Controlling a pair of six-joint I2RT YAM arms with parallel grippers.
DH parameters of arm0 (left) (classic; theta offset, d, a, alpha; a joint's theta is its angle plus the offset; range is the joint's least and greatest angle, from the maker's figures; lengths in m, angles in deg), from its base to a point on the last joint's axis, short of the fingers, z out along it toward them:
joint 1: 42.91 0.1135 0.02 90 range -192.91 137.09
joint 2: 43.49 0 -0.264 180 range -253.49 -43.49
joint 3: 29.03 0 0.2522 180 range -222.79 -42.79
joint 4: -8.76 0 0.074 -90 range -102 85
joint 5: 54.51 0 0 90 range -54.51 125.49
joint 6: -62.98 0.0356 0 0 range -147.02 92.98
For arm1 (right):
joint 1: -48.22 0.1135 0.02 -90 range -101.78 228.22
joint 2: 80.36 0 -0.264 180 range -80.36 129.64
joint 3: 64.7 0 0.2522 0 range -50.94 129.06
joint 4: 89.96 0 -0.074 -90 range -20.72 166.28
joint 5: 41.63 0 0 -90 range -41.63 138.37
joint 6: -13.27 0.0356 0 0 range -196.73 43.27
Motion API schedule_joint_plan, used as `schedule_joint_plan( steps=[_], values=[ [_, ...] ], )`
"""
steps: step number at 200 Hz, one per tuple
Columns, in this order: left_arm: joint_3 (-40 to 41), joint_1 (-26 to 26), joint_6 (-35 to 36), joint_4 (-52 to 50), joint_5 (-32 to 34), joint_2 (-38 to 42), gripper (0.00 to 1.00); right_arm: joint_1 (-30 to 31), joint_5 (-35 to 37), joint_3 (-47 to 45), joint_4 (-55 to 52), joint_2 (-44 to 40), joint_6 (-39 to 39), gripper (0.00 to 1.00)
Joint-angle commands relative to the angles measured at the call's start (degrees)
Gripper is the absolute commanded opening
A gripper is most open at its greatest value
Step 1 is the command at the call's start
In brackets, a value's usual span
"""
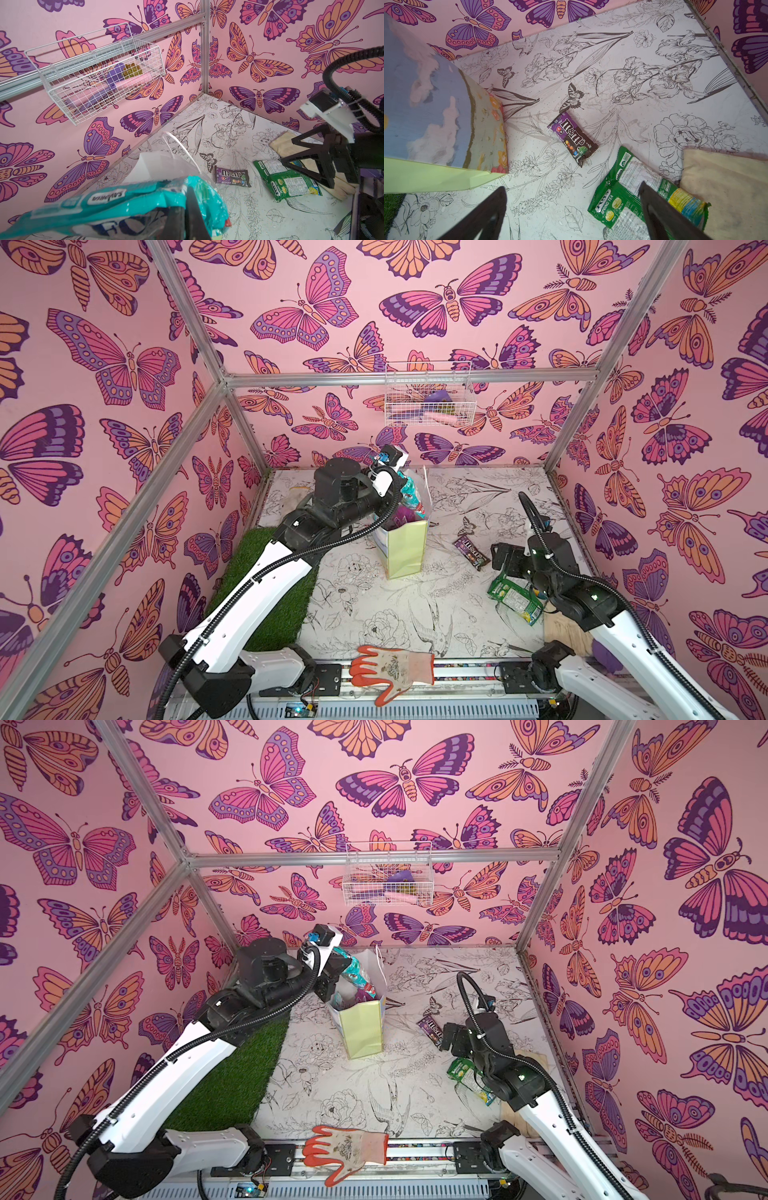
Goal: Place the snacks into the paper bag
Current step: Place the snack in the paper bag.
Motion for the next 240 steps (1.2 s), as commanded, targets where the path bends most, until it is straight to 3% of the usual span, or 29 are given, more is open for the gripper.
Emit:
schedule_joint_plan(
  steps=[1, 240],
  values=[
    [-0.73, 1.33, -1.39, 2.70, -2.18, -1.68, 0.00, -0.46, 0.18, -0.09, -0.67, -0.42, 0.46, 0.99],
    [8.08, 6.39, -7.26, 8.88, -4.71, -5.78, 0.00, -0.46, -0.17, -0.86, -0.79, -1.09, 0.72, 0.99]
  ],
)
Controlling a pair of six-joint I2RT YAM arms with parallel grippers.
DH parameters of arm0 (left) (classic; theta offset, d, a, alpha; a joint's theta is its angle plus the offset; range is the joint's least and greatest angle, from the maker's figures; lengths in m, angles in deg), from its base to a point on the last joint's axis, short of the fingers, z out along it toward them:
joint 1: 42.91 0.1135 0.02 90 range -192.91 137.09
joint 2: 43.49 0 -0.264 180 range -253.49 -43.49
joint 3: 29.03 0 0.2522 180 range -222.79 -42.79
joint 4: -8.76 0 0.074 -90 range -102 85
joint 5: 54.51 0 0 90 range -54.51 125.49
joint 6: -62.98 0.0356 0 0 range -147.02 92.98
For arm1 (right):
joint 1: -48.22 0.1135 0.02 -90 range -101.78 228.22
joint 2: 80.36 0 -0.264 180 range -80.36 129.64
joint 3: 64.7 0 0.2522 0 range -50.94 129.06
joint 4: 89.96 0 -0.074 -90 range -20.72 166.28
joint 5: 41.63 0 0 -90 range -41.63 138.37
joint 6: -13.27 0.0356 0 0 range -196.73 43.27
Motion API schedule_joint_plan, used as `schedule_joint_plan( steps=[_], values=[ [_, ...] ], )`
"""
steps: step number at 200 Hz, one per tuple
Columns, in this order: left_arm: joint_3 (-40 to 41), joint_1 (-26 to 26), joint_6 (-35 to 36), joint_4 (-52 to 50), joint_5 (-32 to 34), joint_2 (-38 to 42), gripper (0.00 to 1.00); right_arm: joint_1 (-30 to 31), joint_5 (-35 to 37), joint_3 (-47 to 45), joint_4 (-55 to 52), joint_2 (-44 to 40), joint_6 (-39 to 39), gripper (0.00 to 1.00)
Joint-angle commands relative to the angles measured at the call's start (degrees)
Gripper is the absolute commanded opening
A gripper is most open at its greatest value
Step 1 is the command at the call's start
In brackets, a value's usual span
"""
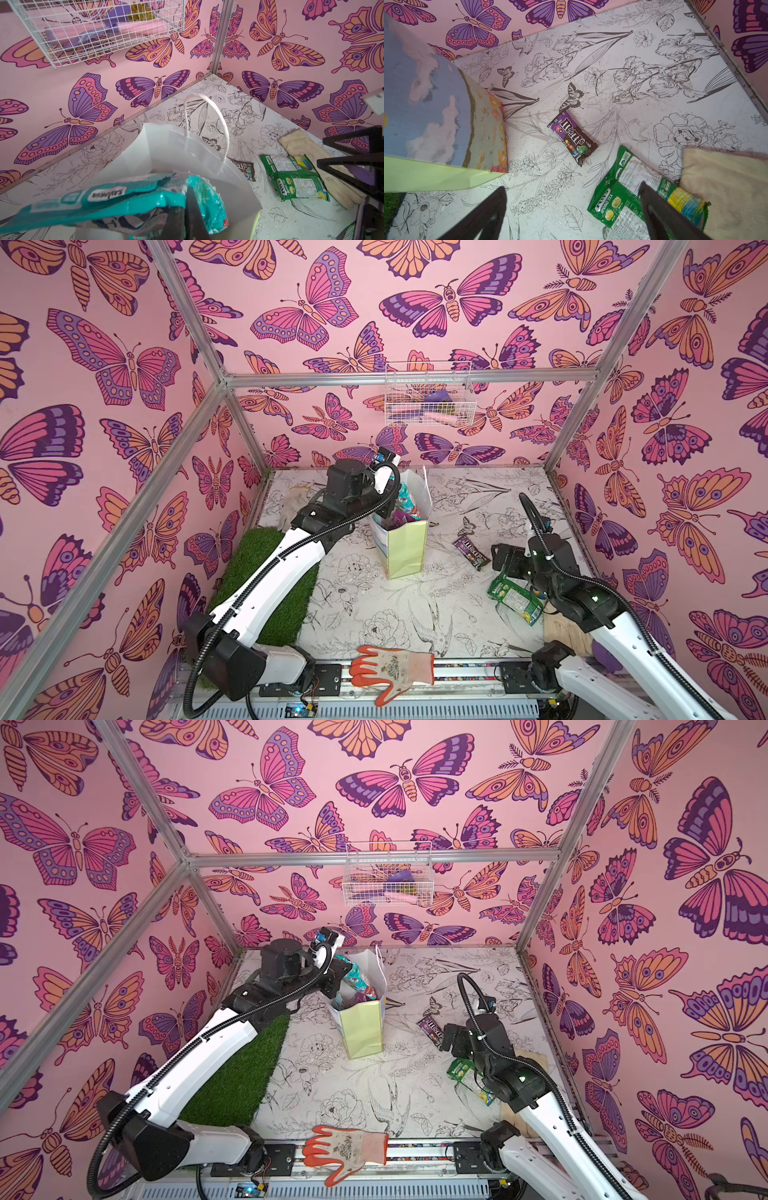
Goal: Place the snacks into the paper bag
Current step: Place the snack in the paper bag.
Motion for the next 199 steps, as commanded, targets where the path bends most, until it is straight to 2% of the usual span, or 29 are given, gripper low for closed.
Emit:
schedule_joint_plan(
  steps=[1, 199],
  values=[
    [0.97, 0.60, -0.99, 3.98, -1.11, -0.38, 0.00, -0.50, -0.11, -0.46, -0.81, -0.51, 0.68, 0.99],
    [4.70, 0.77, -2.55, 5.89, -1.65, -3.63, 0.00, -0.46, -1.38, -0.69, 0.14, 0.37, 1.43, 0.99]
  ],
)
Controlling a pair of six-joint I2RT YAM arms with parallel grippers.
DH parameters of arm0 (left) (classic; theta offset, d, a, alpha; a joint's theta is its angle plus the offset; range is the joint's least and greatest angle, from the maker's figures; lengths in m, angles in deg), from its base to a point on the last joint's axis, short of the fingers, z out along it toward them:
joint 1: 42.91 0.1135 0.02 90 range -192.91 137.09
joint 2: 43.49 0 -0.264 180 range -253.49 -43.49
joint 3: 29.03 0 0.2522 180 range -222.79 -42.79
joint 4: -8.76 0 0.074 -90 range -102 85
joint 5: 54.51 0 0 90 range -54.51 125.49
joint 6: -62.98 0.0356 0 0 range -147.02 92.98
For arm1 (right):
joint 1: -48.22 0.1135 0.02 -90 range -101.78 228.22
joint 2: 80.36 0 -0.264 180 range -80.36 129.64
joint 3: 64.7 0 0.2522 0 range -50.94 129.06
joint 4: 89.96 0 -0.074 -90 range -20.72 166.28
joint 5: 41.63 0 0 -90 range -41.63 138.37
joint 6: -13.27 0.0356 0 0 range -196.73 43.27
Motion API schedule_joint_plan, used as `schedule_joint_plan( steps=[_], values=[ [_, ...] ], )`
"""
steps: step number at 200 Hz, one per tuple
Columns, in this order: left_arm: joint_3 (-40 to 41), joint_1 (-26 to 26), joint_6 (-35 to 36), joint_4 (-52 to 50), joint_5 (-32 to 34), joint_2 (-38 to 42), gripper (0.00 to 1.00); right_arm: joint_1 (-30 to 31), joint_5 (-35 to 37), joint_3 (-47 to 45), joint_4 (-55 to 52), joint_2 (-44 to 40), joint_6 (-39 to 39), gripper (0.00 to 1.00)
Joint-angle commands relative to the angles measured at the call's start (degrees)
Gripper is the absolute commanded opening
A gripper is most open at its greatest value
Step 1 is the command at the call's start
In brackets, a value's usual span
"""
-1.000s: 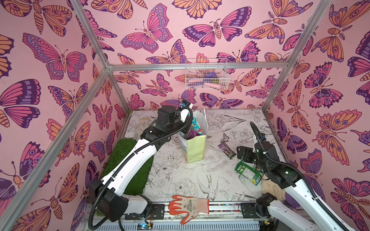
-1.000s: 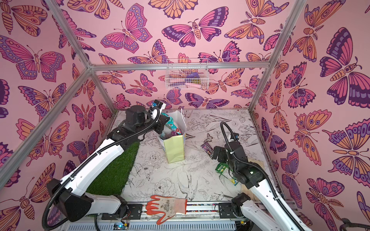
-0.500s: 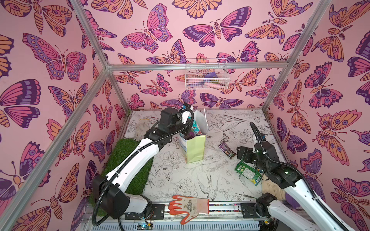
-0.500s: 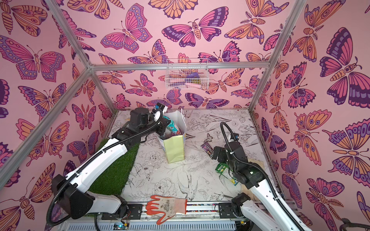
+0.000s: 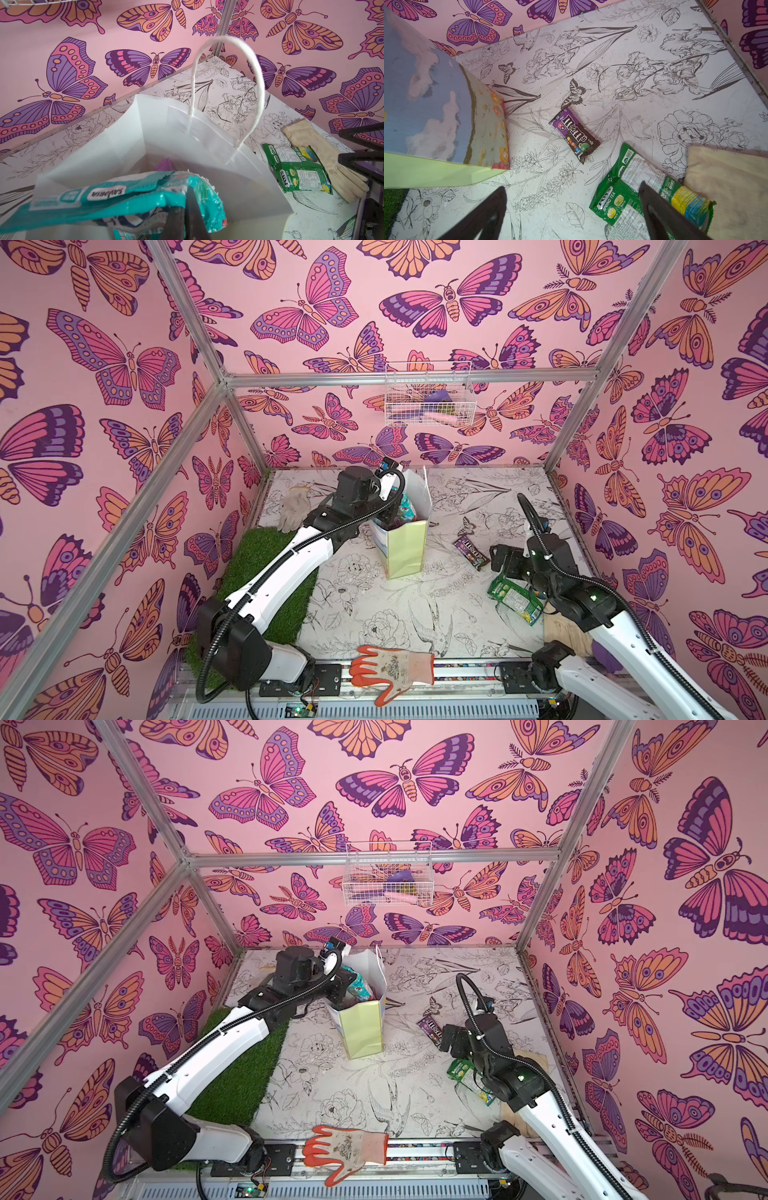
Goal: Place the snacks into the paper bag
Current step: Place the snack in the paper bag.
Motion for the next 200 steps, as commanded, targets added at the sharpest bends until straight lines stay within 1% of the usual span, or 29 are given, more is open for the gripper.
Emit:
schedule_joint_plan(
  steps=[1, 111, 200],
  values=[
    [0.58, 0.49, -0.42, 3.15, -0.93, -0.66, 0.00, -0.46, -0.27, -0.45, 0.08, -0.02, 1.21, 0.99],
    [1.76, 0.49, -0.91, 4.11, -0.98, -3.09, 0.00, -0.46, -0.35, -1.72, 0.22, -0.49, 1.54, 0.99],
    [3.52, 0.49, -1.45, 4.98, -0.68, -3.60, 0.00, -0.46, -0.53, -2.07, 0.33, -0.64, 1.90, 0.99]
  ],
)
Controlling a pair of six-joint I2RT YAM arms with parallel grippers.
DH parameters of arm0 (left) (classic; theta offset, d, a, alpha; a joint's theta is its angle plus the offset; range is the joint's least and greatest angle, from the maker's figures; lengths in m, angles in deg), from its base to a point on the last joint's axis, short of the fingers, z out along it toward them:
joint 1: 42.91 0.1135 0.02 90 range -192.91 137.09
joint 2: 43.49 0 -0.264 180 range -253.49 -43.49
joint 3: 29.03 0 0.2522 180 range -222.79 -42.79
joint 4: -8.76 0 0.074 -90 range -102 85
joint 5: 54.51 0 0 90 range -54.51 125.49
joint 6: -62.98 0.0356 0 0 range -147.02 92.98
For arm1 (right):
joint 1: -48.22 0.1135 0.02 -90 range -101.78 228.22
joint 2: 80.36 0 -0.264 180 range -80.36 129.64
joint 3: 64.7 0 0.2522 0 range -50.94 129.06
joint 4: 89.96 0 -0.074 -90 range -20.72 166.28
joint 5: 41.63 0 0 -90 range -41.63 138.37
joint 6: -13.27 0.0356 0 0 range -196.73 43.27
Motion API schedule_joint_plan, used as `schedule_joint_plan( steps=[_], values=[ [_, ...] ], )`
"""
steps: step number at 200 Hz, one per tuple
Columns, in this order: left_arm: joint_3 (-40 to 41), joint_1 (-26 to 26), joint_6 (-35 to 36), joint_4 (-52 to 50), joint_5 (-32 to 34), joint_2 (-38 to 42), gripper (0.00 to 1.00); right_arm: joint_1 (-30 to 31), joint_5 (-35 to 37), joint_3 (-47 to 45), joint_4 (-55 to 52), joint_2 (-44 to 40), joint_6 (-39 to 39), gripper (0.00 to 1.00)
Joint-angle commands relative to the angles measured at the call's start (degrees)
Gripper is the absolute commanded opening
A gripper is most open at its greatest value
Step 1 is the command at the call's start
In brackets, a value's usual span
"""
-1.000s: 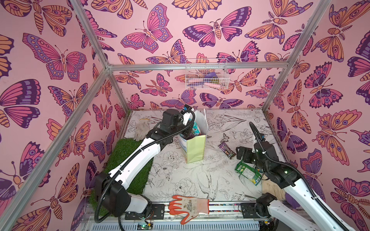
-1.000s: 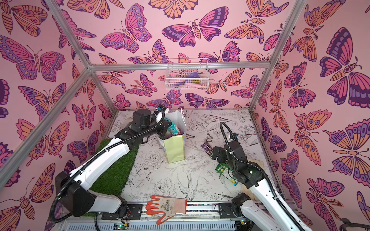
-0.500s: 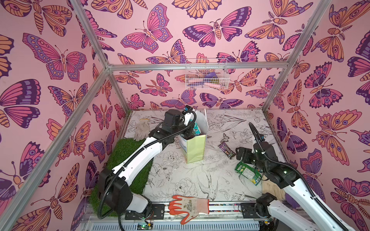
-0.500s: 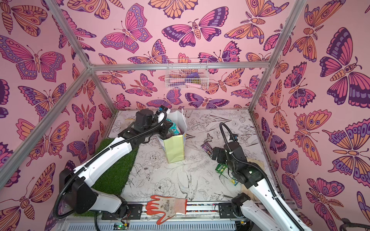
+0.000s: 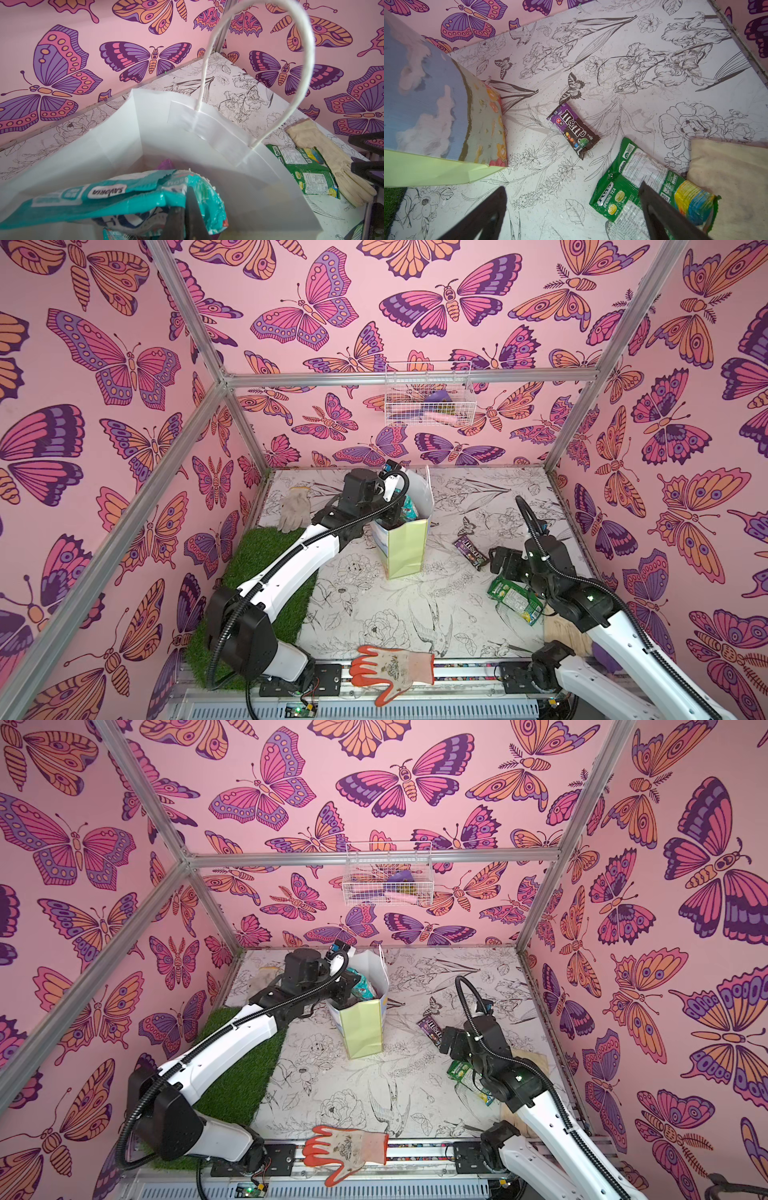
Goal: Place the snacks into the paper bag
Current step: Place the snack in the paper bag.
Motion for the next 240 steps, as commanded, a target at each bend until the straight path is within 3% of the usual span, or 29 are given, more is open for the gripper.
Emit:
schedule_joint_plan(
  steps=[1, 22, 67, 109, 151, 240],
  values=[
    [1.65, 0.49, -0.72, 0.61, -0.35, -0.84, 0.00, -0.46, -0.16, -0.52, 0.18, -0.55, 0.63, 0.99],
    [2.12, 0.49, -1.20, 0.73, 0.17, -0.70, 0.00, -0.42, -0.18, -0.61, 0.12, -0.51, 0.63, 0.99],
    [1.78, 0.49, -1.82, 0.71, 0.03, 0.96, 0.18, -0.47, -0.14, -0.68, 0.27, -0.40, 0.63, 0.99],
    [1.48, 0.31, -2.54, 0.75, -0.73, 3.79, 0.41, -0.42, -0.33, -0.74, 0.50, -0.21, 0.71, 0.99],
    [0.97, -0.88, -2.94, 0.66, -1.14, 7.69, 0.52, -0.46, -0.42, -0.70, 0.67, -0.09, 0.82, 0.99],
    [-2.01, -6.49, -0.33, -1.14, 1.04, 16.42, 0.58, -0.44, -0.69, -0.52, 0.85, -0.02, 1.02, 0.99]
  ],
)
